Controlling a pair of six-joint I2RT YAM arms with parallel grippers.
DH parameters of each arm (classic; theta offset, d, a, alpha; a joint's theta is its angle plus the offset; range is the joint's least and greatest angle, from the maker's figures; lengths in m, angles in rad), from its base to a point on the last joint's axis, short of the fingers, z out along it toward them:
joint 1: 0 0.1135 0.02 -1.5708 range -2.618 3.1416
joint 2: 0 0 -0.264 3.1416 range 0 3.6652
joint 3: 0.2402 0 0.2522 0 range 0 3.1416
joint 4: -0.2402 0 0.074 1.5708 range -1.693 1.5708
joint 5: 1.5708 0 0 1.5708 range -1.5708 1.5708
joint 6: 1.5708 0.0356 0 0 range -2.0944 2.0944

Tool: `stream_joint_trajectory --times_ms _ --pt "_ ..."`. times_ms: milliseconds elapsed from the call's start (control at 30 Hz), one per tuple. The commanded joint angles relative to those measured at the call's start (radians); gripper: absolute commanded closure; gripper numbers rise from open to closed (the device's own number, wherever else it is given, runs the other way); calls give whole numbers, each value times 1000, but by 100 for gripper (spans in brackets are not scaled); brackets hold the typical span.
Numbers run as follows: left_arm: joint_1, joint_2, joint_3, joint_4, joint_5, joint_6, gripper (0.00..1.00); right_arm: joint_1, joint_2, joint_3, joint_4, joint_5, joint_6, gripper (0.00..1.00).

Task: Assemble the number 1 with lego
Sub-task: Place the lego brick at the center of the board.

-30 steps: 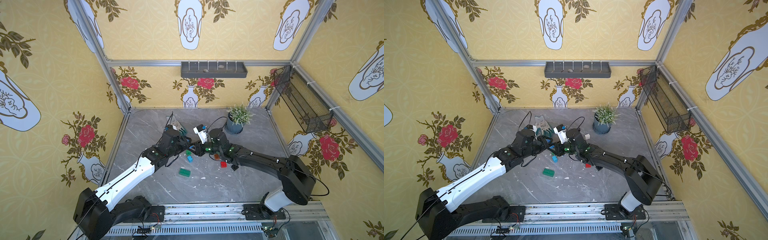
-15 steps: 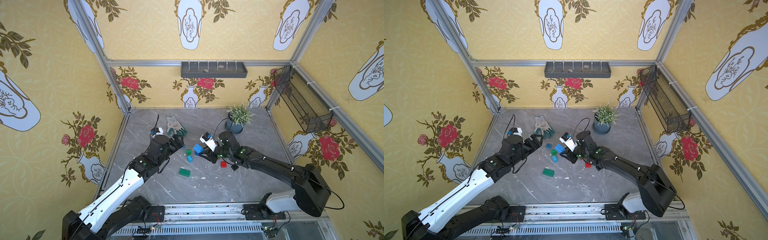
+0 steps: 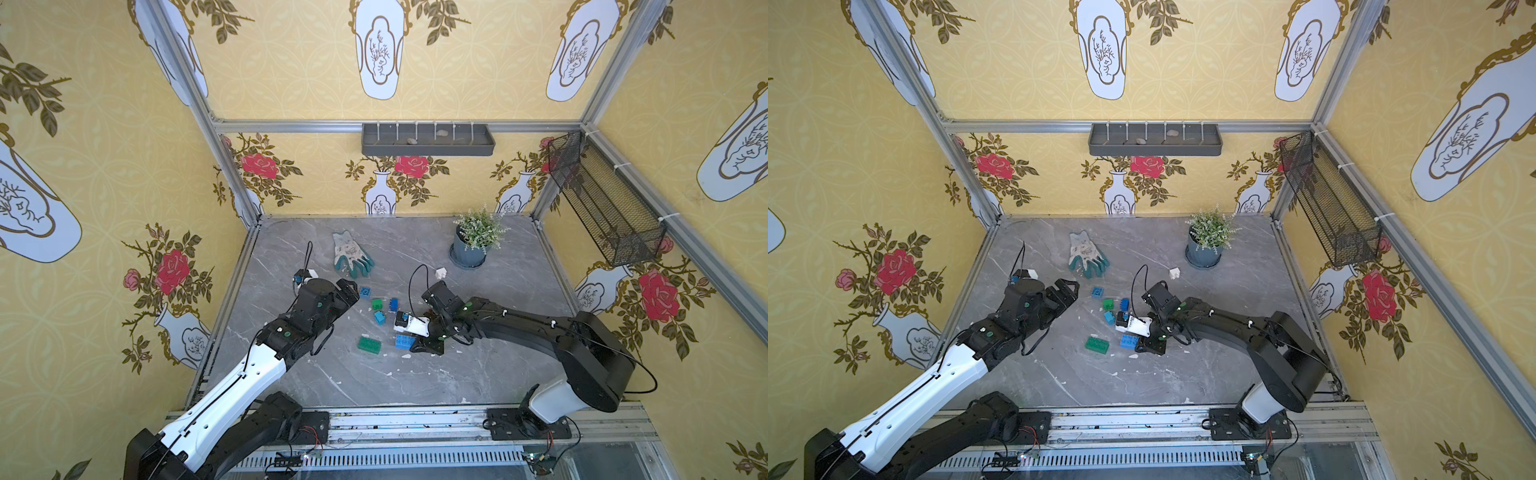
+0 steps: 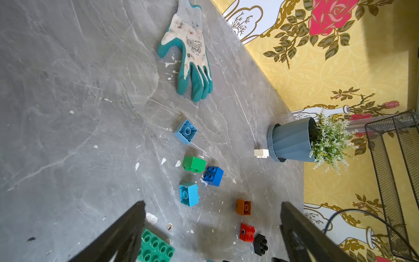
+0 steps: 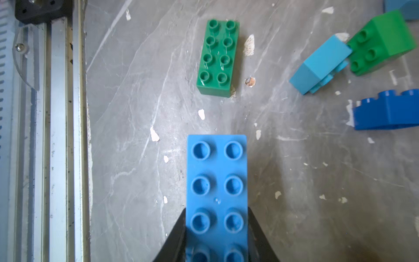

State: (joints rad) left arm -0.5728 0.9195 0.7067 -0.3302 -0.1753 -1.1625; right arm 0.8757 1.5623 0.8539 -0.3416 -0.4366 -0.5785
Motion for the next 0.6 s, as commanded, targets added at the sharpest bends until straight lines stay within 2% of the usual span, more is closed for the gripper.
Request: stream_joint_trajectory --times_ms 0,167,400,500,567 --pt "9 -1 -9 -7 7 -5 6 3 37 7 -3 -6 -38 85" --pt "24 -4 -14 -13 16 -5 6 2 84 7 10 -10 -54 84" --pt "37 -5 -25 -10 23 -3 6 3 126 10 4 16 -85 75" --pt "39 -4 -24 -11 25 -3 6 2 136 21 -11 32 -101 67" --pt "40 -2 -26 -9 28 -3 6 3 141 25 -19 43 -111 57"
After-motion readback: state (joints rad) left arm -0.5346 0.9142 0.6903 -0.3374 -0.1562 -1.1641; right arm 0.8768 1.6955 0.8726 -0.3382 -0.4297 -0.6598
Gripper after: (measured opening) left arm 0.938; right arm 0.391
